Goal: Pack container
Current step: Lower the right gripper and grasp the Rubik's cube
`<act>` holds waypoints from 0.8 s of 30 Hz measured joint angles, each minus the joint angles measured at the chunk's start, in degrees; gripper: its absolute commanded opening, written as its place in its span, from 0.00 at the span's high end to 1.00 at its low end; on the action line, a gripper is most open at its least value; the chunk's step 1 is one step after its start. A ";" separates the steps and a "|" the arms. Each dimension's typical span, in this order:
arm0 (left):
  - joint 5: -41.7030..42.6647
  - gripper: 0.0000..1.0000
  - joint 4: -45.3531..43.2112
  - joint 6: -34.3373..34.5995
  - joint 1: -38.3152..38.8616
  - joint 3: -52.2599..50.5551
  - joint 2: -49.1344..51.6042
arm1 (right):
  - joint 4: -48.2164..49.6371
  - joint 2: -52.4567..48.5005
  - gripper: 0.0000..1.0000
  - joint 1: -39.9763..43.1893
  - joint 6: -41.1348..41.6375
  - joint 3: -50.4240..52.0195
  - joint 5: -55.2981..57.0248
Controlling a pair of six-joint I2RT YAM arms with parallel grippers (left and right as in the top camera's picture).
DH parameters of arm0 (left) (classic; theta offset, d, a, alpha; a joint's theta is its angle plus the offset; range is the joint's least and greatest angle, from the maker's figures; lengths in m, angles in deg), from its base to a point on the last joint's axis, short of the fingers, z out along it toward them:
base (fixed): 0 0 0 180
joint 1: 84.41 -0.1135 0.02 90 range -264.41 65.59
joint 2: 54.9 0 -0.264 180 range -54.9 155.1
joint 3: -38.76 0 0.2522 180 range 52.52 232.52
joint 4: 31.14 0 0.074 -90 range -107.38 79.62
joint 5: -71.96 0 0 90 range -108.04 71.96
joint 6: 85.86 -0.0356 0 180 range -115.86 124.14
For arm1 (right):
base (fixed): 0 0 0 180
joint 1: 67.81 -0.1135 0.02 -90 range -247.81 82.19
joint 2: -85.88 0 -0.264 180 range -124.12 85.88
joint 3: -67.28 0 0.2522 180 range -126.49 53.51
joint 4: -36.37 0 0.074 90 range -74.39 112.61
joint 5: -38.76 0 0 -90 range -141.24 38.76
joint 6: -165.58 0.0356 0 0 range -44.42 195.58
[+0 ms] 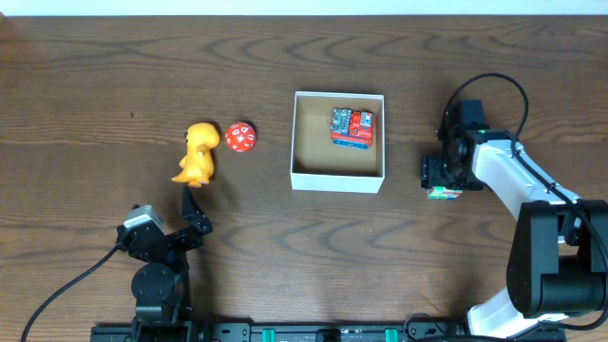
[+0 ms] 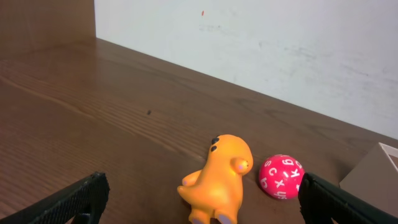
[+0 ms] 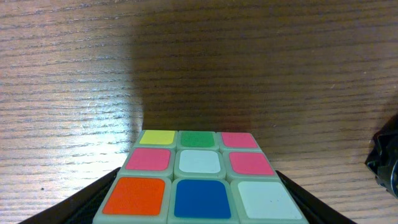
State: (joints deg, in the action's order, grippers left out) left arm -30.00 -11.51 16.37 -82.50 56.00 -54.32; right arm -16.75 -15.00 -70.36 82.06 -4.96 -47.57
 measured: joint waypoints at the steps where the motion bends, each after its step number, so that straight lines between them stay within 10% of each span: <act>1: 0.00 0.02 0.00 0.00 0.00 0.00 0.00 | 0.00 0.00 0.27 0.00 0.00 0.00 -0.02; 24: 0.00 0.02 0.00 0.00 0.00 0.00 0.00 | 3.06 0.00 0.37 0.00 -0.04 3.15 -0.02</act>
State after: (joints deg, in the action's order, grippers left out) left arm -30.00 -11.51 16.37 -82.50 56.00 -54.32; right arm -13.69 -15.00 -70.36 82.01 -1.82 -47.60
